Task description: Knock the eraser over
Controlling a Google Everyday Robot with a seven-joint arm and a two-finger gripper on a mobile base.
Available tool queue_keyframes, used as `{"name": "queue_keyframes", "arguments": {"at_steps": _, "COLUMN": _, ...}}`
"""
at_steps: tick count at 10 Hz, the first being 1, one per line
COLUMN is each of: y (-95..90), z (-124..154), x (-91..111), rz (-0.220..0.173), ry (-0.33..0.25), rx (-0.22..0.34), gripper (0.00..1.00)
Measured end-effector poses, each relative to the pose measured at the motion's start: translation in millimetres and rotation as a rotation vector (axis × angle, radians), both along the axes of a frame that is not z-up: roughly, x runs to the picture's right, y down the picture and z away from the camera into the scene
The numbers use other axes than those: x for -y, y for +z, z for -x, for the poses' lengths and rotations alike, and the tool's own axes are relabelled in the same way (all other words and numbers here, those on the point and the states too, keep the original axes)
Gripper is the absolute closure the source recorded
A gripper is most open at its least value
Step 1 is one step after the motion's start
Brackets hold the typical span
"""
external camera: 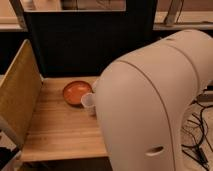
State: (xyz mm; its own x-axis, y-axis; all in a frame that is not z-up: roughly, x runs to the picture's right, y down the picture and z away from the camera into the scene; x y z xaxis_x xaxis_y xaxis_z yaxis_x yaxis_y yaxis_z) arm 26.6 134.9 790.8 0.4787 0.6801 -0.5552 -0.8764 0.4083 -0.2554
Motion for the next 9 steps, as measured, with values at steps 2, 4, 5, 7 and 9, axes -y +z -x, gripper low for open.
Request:
{"name": "queue_keyframes", "arguments": {"at_steps": 2, "y": 13.9, "z": -9.1, "x": 28.1, "rz": -0.036, "ry": 0.059, "rx": -0.001, "gripper": 1.0}}
{"name": "queue_keyframes", "arguments": {"at_steps": 4, "y": 30.1, "z": -32.8, "x": 72.1, "rz": -0.13, "ry": 0.145, "rx": -0.022, "gripper": 1.0}}
{"name": "queue_keyframes", "arguments": {"at_steps": 5, "y": 35.2, "z": -46.3, "x": 95.9, "rz": -0.187, "ry": 0.205, "rx": -0.028, "gripper": 1.0}}
{"name": "queue_keyframes", "arguments": {"at_steps": 7, "y": 34.9, "z": -69.1, "x": 124.4, "rz": -0.269, "ry": 0.296, "rx": -0.048, "gripper": 1.0}}
{"name": "queue_keyframes", "arguments": {"at_steps": 9, "y": 19.2, "z": -117.6, "x": 137.9, "rz": -0.35, "ry": 0.429, "rx": -0.118, "gripper": 1.0}}
